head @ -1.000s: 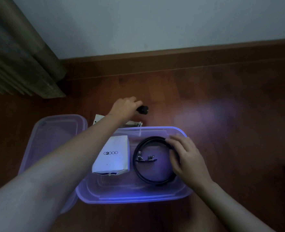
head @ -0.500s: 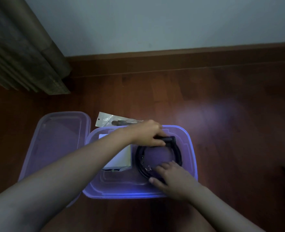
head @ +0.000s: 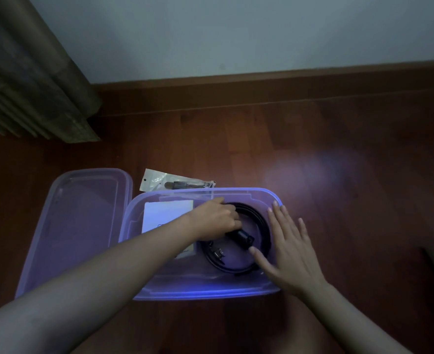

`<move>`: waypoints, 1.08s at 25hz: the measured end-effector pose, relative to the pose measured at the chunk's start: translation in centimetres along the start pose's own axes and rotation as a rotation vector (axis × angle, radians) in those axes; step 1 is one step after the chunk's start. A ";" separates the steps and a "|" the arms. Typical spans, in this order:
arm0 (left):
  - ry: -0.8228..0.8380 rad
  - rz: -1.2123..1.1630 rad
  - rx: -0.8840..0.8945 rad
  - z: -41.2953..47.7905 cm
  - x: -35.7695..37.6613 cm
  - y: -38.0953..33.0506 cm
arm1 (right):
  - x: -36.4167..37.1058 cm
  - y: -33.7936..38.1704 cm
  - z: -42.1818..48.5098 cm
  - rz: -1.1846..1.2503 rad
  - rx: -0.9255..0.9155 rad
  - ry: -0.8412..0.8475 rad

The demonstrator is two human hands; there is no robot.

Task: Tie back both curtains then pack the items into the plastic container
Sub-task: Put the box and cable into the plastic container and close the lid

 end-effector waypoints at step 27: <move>-0.479 -0.644 -0.409 -10.3 -5.1 8.0 | 0.5 0.0 0.2 -0.014 0.100 0.149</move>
Point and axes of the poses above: each hand's wrist, its own z-axis towards the middle knuckle, its own x-axis out of the palm, y = z × x, the point moved 2 cm from there along z, towards the middle knuckle, and after that the axes turned 5 degrees about y, right-handed, at the moved point
